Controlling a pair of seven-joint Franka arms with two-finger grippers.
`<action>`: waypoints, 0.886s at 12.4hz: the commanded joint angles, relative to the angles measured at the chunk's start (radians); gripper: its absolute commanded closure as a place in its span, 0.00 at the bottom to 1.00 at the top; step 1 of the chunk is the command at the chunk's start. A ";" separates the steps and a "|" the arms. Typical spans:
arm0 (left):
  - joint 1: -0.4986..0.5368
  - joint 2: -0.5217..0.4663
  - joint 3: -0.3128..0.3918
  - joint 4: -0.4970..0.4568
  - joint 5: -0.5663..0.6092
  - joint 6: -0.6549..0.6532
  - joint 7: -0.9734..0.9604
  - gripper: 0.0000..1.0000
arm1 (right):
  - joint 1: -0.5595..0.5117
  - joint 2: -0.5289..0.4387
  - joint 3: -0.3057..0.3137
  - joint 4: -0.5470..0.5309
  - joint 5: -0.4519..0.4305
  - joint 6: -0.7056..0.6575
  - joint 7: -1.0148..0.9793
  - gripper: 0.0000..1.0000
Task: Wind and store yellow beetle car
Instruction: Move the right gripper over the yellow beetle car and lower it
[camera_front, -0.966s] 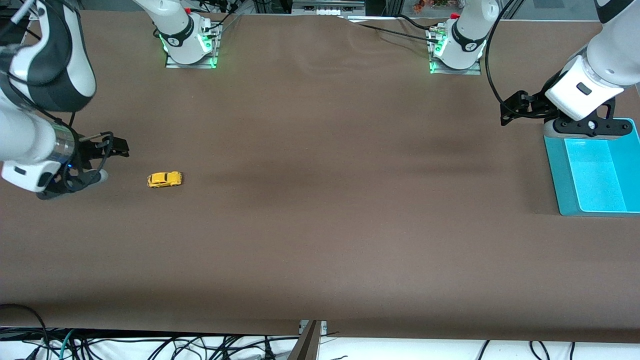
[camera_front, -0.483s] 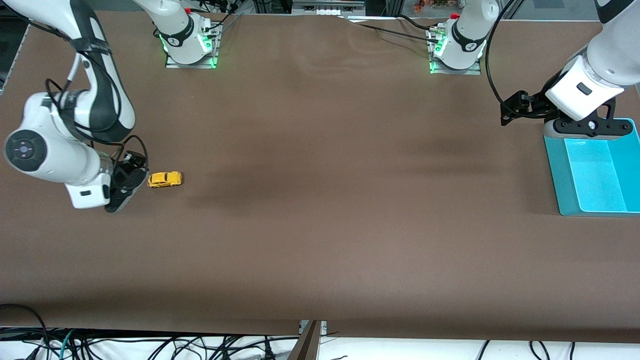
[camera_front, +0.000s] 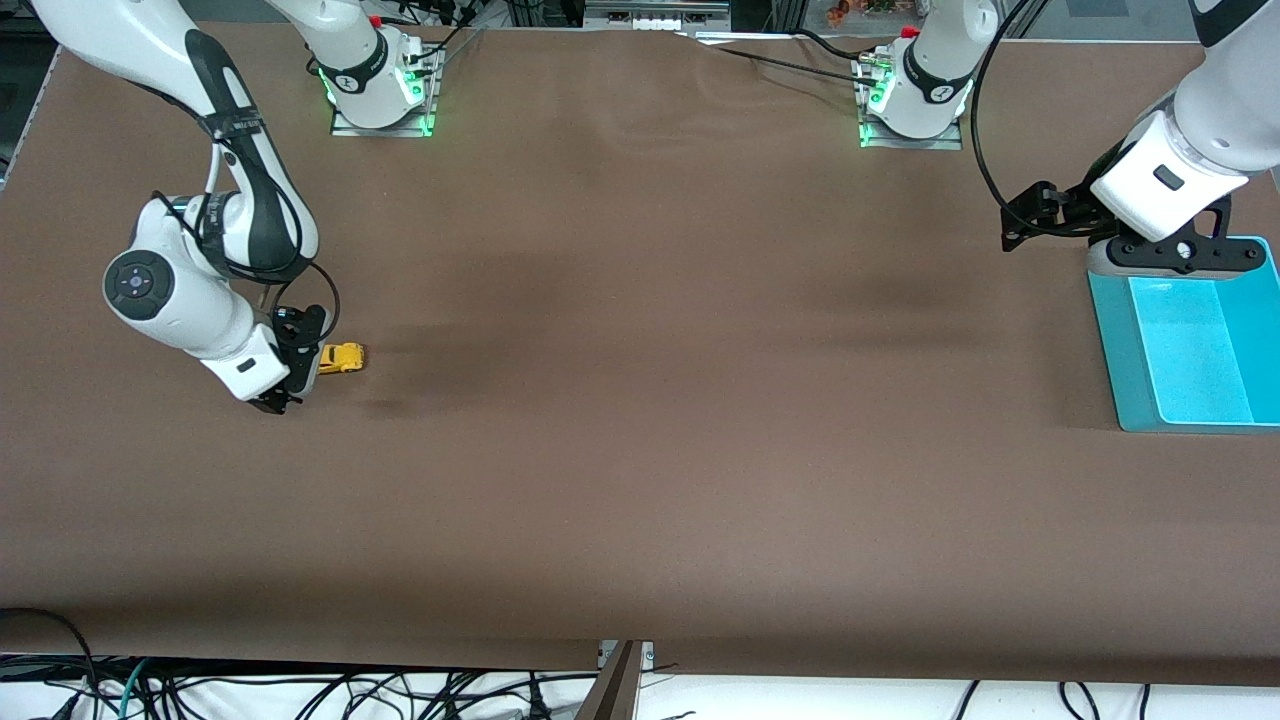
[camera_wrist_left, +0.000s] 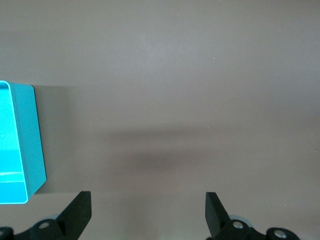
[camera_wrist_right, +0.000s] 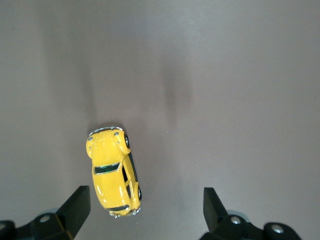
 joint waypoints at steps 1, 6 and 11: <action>0.004 0.013 -0.002 0.030 -0.012 -0.022 -0.003 0.00 | -0.017 -0.011 -0.002 -0.109 -0.009 0.146 -0.123 0.00; 0.004 0.013 -0.002 0.030 -0.012 -0.022 -0.003 0.00 | -0.055 0.035 -0.002 -0.152 -0.006 0.250 -0.249 0.01; 0.004 0.013 -0.002 0.028 -0.012 -0.022 -0.003 0.00 | -0.057 0.034 -0.002 -0.158 -0.006 0.251 -0.263 0.10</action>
